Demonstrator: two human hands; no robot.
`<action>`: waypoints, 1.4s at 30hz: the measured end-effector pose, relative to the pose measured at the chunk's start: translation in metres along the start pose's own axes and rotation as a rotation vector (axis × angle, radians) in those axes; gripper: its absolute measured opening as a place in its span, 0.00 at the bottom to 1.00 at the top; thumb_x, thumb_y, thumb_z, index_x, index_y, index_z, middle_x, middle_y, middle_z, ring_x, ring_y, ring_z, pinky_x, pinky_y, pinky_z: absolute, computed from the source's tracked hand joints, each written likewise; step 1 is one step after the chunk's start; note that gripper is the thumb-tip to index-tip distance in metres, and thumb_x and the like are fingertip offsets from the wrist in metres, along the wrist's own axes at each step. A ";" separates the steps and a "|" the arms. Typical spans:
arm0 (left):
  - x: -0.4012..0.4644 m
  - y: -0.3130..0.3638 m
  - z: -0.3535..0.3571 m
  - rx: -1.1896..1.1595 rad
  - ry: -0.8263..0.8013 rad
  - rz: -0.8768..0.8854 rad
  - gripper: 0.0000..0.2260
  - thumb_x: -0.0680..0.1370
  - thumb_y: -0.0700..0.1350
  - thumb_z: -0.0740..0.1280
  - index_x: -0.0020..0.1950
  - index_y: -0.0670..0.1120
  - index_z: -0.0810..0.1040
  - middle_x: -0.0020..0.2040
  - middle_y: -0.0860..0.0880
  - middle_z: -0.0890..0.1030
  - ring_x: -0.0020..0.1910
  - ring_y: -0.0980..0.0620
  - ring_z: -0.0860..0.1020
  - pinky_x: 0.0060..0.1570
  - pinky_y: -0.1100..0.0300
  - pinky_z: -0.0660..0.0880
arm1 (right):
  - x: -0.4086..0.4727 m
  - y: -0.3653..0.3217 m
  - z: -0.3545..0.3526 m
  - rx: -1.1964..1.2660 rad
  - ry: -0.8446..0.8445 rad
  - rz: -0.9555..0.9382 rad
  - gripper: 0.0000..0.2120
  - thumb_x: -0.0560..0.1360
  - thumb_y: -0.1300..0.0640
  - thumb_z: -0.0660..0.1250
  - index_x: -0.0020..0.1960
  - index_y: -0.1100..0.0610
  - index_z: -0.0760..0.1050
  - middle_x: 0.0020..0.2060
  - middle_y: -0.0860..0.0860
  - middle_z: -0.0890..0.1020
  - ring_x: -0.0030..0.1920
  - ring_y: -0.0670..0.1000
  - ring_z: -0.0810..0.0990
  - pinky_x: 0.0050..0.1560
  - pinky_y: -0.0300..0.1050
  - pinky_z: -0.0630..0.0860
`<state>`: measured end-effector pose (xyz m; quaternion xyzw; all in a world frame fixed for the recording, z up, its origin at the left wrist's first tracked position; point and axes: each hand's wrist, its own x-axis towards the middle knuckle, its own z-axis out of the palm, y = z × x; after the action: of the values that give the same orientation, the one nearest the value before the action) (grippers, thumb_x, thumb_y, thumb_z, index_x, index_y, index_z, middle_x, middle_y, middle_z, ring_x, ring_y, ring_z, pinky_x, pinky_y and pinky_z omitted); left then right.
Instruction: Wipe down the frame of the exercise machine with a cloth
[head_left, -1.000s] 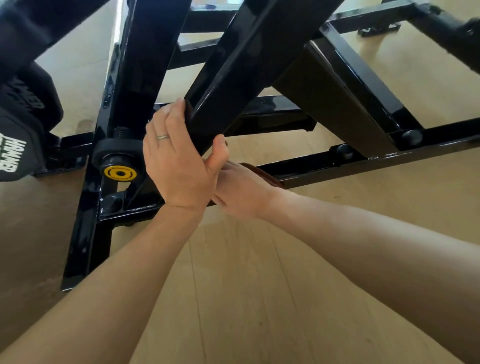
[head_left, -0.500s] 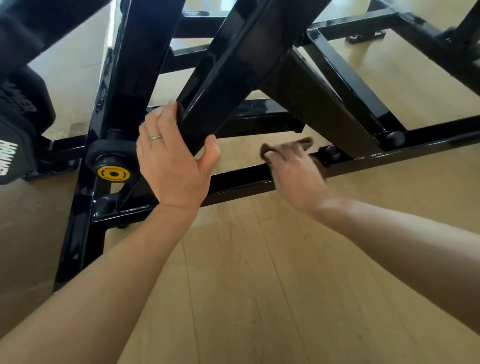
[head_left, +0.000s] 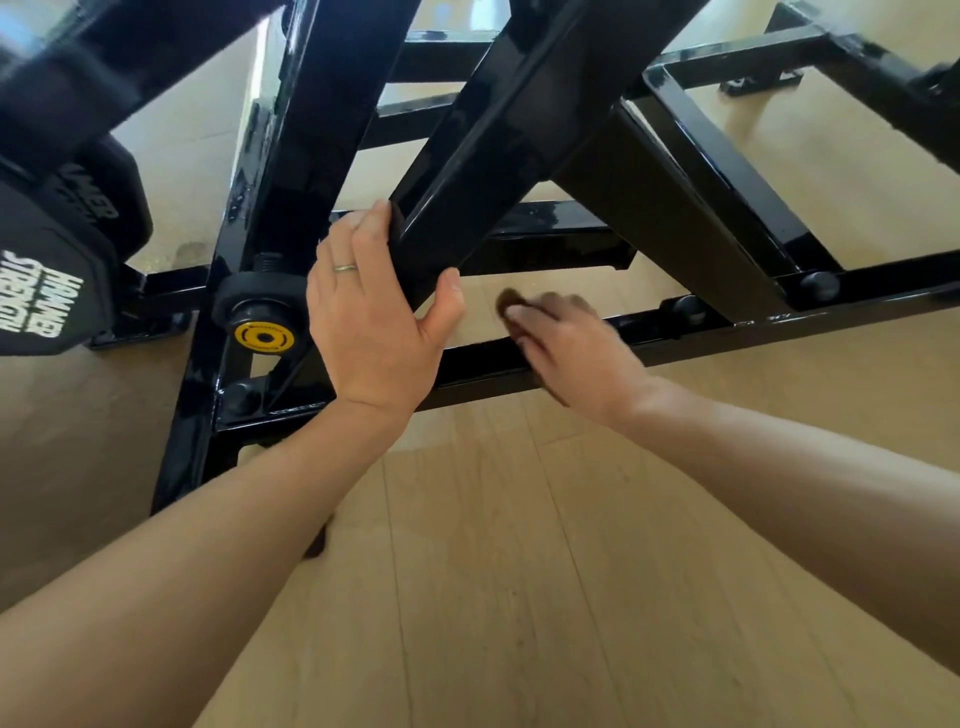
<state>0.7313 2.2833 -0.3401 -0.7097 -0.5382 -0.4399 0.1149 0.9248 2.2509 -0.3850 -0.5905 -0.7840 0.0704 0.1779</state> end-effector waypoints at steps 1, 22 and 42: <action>0.000 0.000 0.000 -0.007 -0.001 -0.004 0.27 0.77 0.54 0.70 0.68 0.37 0.74 0.61 0.39 0.78 0.56 0.39 0.78 0.55 0.40 0.77 | -0.002 0.003 -0.010 0.069 0.083 0.030 0.19 0.85 0.56 0.61 0.75 0.57 0.71 0.70 0.56 0.74 0.69 0.57 0.73 0.70 0.55 0.73; -0.001 -0.002 -0.006 -0.052 -0.051 0.002 0.24 0.78 0.52 0.68 0.70 0.40 0.70 0.62 0.40 0.75 0.57 0.42 0.75 0.54 0.40 0.77 | 0.050 0.009 -0.043 -0.061 0.222 0.049 0.22 0.85 0.49 0.59 0.77 0.49 0.63 0.64 0.52 0.78 0.56 0.51 0.81 0.53 0.50 0.81; -0.001 0.005 -0.006 -0.042 -0.034 -0.041 0.25 0.77 0.50 0.68 0.69 0.38 0.71 0.61 0.39 0.76 0.56 0.39 0.76 0.52 0.39 0.77 | 0.047 0.011 -0.040 0.044 0.171 0.102 0.24 0.85 0.51 0.59 0.80 0.50 0.61 0.72 0.53 0.74 0.69 0.51 0.75 0.66 0.50 0.74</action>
<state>0.7330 2.2770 -0.3358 -0.7080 -0.5454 -0.4411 0.0817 0.9385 2.2950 -0.3420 -0.6295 -0.7332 0.0459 0.2531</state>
